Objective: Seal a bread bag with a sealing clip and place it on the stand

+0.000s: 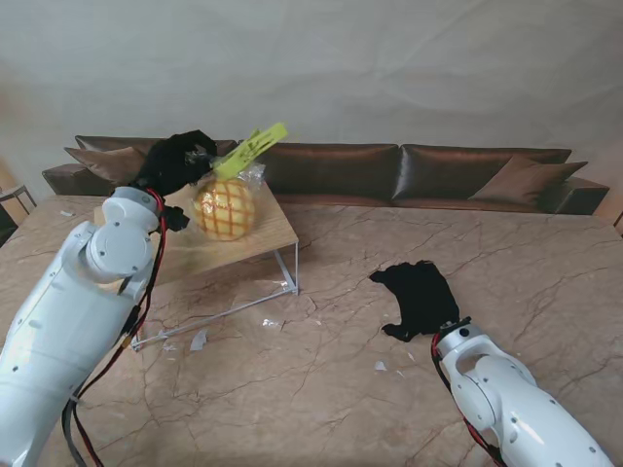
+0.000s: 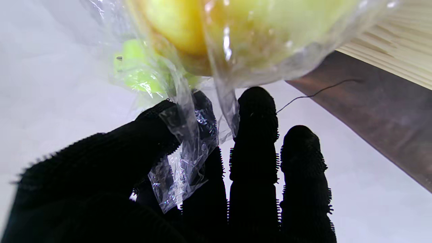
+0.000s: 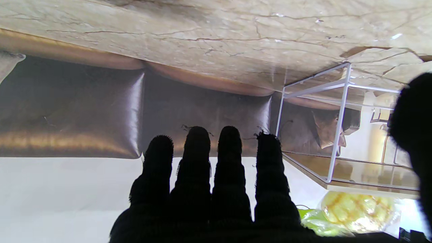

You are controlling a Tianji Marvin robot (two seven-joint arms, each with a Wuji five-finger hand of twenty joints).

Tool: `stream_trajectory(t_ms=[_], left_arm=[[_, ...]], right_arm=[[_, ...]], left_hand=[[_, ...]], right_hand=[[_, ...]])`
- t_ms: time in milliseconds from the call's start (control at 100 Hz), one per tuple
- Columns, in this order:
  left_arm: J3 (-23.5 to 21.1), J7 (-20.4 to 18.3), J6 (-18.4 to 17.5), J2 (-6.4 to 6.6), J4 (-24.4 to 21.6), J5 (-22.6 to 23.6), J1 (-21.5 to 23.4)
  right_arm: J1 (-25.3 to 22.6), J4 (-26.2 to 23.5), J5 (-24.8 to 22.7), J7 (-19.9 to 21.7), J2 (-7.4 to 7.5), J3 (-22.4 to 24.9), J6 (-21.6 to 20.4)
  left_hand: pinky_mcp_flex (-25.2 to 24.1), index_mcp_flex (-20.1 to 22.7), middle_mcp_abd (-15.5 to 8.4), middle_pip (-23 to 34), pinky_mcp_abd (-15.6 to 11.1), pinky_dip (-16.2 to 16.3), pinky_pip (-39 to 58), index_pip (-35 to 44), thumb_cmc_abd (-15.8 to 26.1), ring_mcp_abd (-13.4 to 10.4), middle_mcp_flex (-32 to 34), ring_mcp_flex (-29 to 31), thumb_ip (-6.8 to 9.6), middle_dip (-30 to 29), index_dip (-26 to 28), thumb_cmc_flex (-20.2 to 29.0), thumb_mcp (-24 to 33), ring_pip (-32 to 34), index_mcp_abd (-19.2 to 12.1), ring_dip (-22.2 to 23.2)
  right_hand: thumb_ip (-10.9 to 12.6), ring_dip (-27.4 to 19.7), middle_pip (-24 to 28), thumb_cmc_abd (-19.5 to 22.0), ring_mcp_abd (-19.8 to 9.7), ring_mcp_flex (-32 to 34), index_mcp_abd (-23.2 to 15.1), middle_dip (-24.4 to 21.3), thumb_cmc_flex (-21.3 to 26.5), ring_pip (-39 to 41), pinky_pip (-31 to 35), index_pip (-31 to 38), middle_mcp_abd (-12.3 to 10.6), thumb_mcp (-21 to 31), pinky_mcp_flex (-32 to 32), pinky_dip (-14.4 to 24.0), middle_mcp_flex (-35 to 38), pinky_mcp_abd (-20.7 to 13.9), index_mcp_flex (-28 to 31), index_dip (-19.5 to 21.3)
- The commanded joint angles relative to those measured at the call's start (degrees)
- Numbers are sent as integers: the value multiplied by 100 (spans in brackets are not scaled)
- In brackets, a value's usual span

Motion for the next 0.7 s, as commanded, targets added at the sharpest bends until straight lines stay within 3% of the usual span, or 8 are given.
stream_trajectory(t_ms=[0,350,540,600,620,650,670,690], left_arm=[[16,27,40,-30,128,-4,-40],[67,-34,338,12,869,231,-121],[-3,16,295,62,1111,502,-109],[-73,-31,264,81,1076,505,-44],[-96,-40,250,87,1060,516,-19],[-127,-39,232,95,1037,547,14],[-150,-43,212,103,1018,570,37],[-175,-60,186,115,993,593,61]], right_arm=[[34,45,34,-35,-37,-51,-13],[111,185,100,-157,-43,-201,-67],[67,121,72,-219,-45,-215,-78],[48,95,62,-236,-48,-218,-59],[42,86,58,-241,-48,-219,-50],[33,75,53,-256,-50,-220,-36],[27,70,52,-272,-53,-222,-25],[21,64,54,-285,-55,-222,-17]], left_hand=[[-11,152,-704,515,43,141,268,492,537,-28,136,66,227,113,316,323,-108,102,-123,134],[211,120,-582,308,104,59,456,508,2,12,321,300,110,-218,-438,111,356,168,17,-47],[-251,-161,-224,-684,2,-94,11,259,245,123,-5,-249,-114,-552,-1489,414,-383,-495,271,-198],[-827,-444,9,-1640,-15,-268,-627,-269,266,121,-439,-952,6,-786,-2211,-78,-490,-1426,676,-545],[-1028,-564,87,-1508,-49,-324,-889,-619,256,75,-932,-1254,91,-1411,-2490,-471,-463,-1892,838,-836],[-1278,-629,178,-1395,-91,-464,-1297,-1280,486,-34,-1527,-1615,364,-2670,-2799,-1244,-327,-2470,1122,-1314],[-1550,-702,259,-1588,-105,-627,-1682,-1797,854,-38,-1863,-1953,732,-3129,-2943,-1810,-318,-2924,1364,-1706],[-1814,-811,335,-1821,-104,-801,-2083,-2236,995,-44,-2194,-2324,857,-3449,-3034,-2085,-482,-3334,1514,-2063]], right_hand=[[179,-21,-89,124,-45,-93,1,-48,178,0,39,-36,78,-70,-89,-51,-206,25,-8,-104],[218,18,-63,241,-20,-106,-68,-38,275,26,70,-8,95,-149,-94,-35,-232,83,11,-84],[230,33,-48,249,-33,-90,-73,-32,291,30,75,6,82,-158,-80,-24,-230,88,11,-75],[231,36,-45,238,-29,-95,-75,-31,290,29,74,3,81,-162,-81,-21,-231,91,2,-75],[231,36,-45,242,-26,-98,-70,-31,286,27,73,0,84,-162,-84,-20,-235,91,-6,-75],[231,39,-41,248,-27,-98,-74,-29,280,29,70,-4,87,-163,-88,-20,-239,85,-22,-76],[231,40,-40,245,-37,-100,-65,-29,277,28,68,-2,84,-163,-90,-20,-246,82,-23,-75],[231,41,-38,241,-31,-103,-63,-28,277,28,67,-1,88,-162,-91,-20,-246,79,-26,-75]])
